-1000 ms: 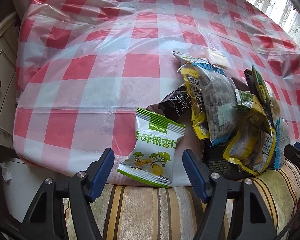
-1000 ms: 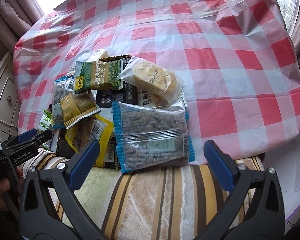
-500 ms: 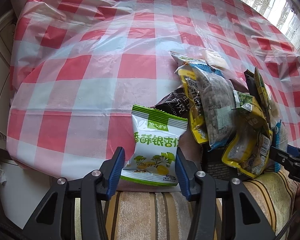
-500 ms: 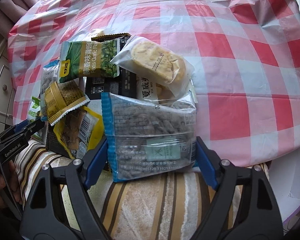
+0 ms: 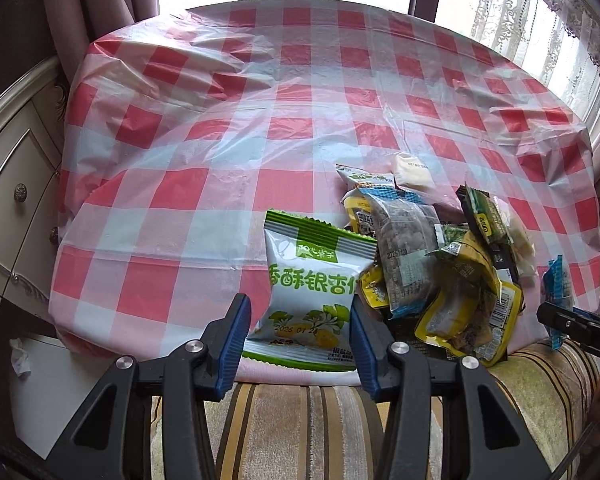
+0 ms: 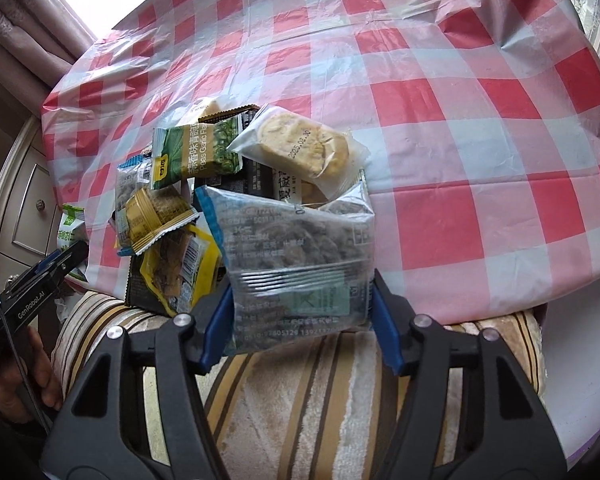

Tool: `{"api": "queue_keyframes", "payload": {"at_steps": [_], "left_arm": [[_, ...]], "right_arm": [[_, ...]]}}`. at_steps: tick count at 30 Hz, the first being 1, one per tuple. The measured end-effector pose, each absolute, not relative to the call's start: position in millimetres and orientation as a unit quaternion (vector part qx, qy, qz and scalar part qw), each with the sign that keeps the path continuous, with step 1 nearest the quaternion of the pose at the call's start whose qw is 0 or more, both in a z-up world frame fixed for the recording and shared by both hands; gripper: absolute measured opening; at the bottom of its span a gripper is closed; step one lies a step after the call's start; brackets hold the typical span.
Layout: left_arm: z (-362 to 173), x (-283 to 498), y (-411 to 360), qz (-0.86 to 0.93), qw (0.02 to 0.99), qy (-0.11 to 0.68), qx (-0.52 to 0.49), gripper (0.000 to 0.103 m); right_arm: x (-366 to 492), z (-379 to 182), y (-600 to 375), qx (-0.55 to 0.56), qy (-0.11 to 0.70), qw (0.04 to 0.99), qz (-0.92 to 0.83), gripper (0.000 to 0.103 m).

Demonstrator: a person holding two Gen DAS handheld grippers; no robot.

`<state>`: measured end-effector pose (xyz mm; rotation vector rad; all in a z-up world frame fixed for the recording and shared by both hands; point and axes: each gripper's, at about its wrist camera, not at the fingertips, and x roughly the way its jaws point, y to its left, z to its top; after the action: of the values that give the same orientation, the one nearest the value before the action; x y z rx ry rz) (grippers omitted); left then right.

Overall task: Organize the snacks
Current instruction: 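Carry both bags to the white box and open both tools to drop them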

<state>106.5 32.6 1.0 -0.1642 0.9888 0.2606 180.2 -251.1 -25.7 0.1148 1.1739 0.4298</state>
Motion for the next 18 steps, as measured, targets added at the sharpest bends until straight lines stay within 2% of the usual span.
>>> {"api": "queue_keyframes", "payload": {"at_steps": [9, 18], "left_arm": [[23.1, 116.1, -21.5, 0.076, 0.885, 0.458, -0.047, 0.048], [39.6, 144.1, -134.6, -0.045, 0.89, 0.453, 0.022, 0.048]], "right_arm": [[166.8, -8.2, -301.0, 0.107, 0.516, 0.83, 0.184, 0.065], [157.2, -6.9, -387.9, 0.174, 0.502, 0.838, 0.124, 0.065]]}}
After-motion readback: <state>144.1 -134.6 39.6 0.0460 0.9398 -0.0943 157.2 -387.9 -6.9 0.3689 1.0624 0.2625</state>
